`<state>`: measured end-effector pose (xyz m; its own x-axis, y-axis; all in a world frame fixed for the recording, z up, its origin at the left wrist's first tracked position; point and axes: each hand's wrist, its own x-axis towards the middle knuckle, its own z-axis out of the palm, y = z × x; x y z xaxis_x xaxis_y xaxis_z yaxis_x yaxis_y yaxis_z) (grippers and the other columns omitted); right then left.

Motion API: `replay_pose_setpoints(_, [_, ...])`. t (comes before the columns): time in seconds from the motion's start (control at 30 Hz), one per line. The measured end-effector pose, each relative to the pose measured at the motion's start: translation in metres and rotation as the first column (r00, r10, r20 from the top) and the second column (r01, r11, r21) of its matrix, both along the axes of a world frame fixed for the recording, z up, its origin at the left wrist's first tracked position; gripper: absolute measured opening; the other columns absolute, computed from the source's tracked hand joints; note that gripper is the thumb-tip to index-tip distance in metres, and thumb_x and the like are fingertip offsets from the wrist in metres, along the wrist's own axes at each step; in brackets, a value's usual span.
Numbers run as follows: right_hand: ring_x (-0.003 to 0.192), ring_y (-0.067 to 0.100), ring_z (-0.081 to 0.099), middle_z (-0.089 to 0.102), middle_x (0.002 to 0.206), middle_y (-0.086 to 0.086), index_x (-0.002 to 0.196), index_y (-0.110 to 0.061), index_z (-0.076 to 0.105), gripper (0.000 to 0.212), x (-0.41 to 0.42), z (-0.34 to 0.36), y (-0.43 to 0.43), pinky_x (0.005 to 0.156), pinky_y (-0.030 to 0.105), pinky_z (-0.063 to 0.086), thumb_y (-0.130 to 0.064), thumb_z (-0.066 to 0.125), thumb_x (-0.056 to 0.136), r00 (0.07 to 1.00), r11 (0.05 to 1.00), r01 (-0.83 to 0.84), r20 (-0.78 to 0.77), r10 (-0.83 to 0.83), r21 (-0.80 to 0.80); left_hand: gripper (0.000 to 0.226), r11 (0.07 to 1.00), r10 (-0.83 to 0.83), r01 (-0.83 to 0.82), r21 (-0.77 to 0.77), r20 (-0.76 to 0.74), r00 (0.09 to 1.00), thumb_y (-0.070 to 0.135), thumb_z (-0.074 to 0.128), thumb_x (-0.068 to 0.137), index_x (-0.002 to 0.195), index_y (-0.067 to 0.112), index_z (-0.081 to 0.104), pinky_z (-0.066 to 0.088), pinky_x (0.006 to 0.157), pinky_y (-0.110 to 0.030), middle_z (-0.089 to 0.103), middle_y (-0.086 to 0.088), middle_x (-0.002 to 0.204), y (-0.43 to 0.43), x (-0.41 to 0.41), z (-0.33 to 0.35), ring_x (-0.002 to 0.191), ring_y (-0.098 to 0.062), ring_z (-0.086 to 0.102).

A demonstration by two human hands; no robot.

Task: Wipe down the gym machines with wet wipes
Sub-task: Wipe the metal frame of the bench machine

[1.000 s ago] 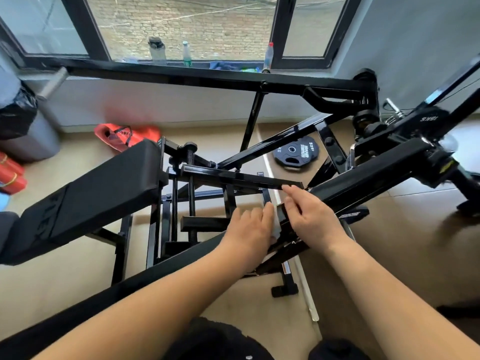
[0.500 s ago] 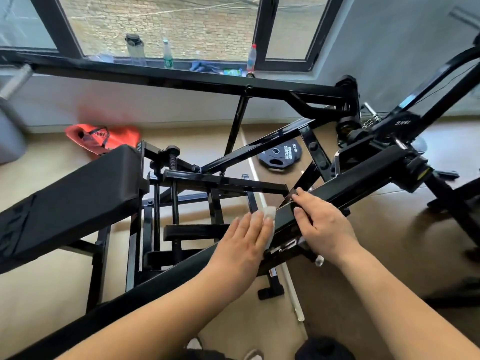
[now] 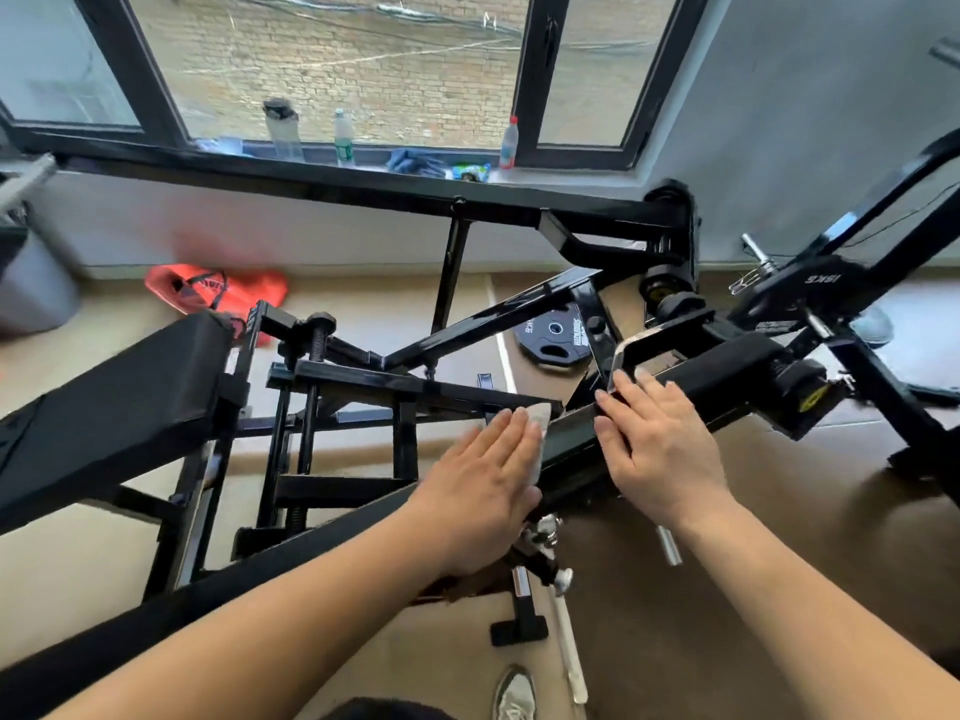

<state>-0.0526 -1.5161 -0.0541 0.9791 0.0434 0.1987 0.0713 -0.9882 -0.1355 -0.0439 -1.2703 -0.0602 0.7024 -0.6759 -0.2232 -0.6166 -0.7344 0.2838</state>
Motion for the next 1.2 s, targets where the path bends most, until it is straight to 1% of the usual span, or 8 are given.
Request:
replay_pose_setpoints(0.13, [0.150, 0.022, 0.038, 0.048, 0.157, -0.002, 0.146, -0.032, 0.057, 0.049, 0.005, -0.018, -0.032, 0.125, 0.048, 0.024, -0.048, 0.033, 0.107, 0.998, 0.997, -0.056, 0.024, 0.055, 0.043, 0.065, 0.996, 0.079, -0.077, 0.053, -0.027, 0.997, 0.053, 0.011, 0.108, 0.159, 0.029, -0.020, -0.008, 0.128, -0.036, -0.025, 0.009, 0.167, -0.011, 0.004, 0.003, 0.152, -0.008, -0.027])
replay_pose_setpoints(0.27, [0.146, 0.017, 0.044, 0.055, 0.150, -0.007, 0.138, -0.031, 0.065, 0.049, 0.012, -0.014, -0.039, 0.124, 0.040, 0.025, -0.047, 0.035, 0.103, 0.993, 0.983, -0.102, 0.078, 0.091, 0.153, 0.067, 0.986, 0.159, -0.158, 0.045, -0.034, 0.987, 0.051, 0.014, 0.108, 0.162, 0.022, -0.014, -0.003, 0.129, -0.040, -0.015, 0.002, 0.171, -0.075, 0.021, 0.014, 0.156, -0.014, -0.016])
replay_pose_setpoints(0.43, [0.135, 0.014, 0.057, 0.065, 0.140, -0.001, 0.126, -0.022, 0.074, 0.040, 0.022, 0.004, -0.073, 0.116, 0.040, 0.043, -0.040, 0.048, 0.102, 0.976, 0.964, -0.199, 0.125, 0.178, 0.179, 0.070, 0.990, 0.120, -0.123, 0.064, 0.056, 0.991, 0.051, 0.014, 0.108, 0.157, 0.022, -0.026, -0.010, 0.128, -0.040, -0.032, 0.000, 0.165, -0.108, 0.003, 0.013, 0.151, -0.016, -0.032])
replay_pose_setpoints(0.6, [0.140, 0.033, 0.051, 0.060, 0.145, 0.017, 0.135, -0.008, 0.067, 0.058, 0.041, 0.000, -0.106, 0.122, 0.050, 0.032, -0.042, 0.034, 0.102, 0.996, 0.998, 0.056, 0.071, -0.056, 0.016, 0.069, 0.994, 0.055, -0.061, 0.085, 0.074, 0.996, 0.044, 0.017, 0.110, 0.156, 0.024, -0.029, -0.019, 0.125, -0.035, -0.039, 0.005, 0.161, -0.099, -0.005, 0.018, 0.146, -0.010, -0.040])
replay_pose_setpoints(0.8, [0.130, 0.014, 0.061, 0.070, 0.132, -0.002, 0.121, -0.019, 0.077, 0.038, 0.044, 0.021, -0.141, 0.112, 0.028, 0.041, -0.035, 0.048, 0.102, 0.995, 0.978, 0.012, 0.097, -0.033, 0.206, 0.074, 0.998, -0.046, 0.040, 0.045, 0.138, 0.989, 0.027, 0.026, 0.107, 0.157, 0.021, -0.028, -0.011, 0.127, -0.039, -0.035, -0.001, 0.163, -0.169, 0.027, 0.009, 0.150, -0.016, -0.035])
replay_pose_setpoints(0.93, [0.129, 0.029, 0.060, 0.071, 0.131, 0.010, 0.125, -0.011, 0.074, 0.050, 0.049, 0.025, -0.201, 0.116, 0.047, 0.039, -0.038, 0.037, 0.103, 0.983, 0.988, 0.146, 0.108, -0.150, 0.046, 0.087, 0.994, -0.089, 0.080, 0.069, 0.143, 0.986, 0.013, 0.031, 0.098, 0.154, 0.024, -0.034, -0.012, 0.127, -0.038, -0.040, 0.002, 0.161, -0.176, 0.034, 0.010, 0.147, -0.013, -0.039])
replay_pose_setpoints(1.03, [0.135, 0.021, 0.055, 0.066, 0.139, 0.002, 0.139, -0.016, 0.065, 0.056, 0.054, 0.016, -0.219, 0.116, 0.038, 0.038, -0.043, 0.027, 0.106, 0.980, 0.949, 0.185, 0.018, -0.196, 0.254, 0.092, 0.988, -0.147, 0.139, 0.062, 0.138, 0.979, 0.008, 0.037, 0.094, 0.156, 0.023, -0.029, -0.014, 0.126, -0.035, -0.036, 0.002, 0.163, -0.203, 0.054, 0.017, 0.148, -0.011, -0.037])
replay_pose_setpoints(1.2, [0.135, 0.019, 0.056, 0.063, 0.143, 0.004, 0.141, -0.014, 0.062, 0.059, 0.055, 0.004, -0.218, 0.114, 0.038, 0.044, -0.046, 0.026, 0.106, 0.969, 0.908, 0.092, 0.173, -0.176, 0.409, 0.085, 0.974, -0.225, 0.227, 0.007, 0.149, 0.963, 0.014, 0.040, 0.099, 0.160, 0.020, -0.020, -0.007, 0.128, -0.036, -0.024, -0.002, 0.169, -0.279, 0.099, 0.018, 0.154, -0.014, -0.025])
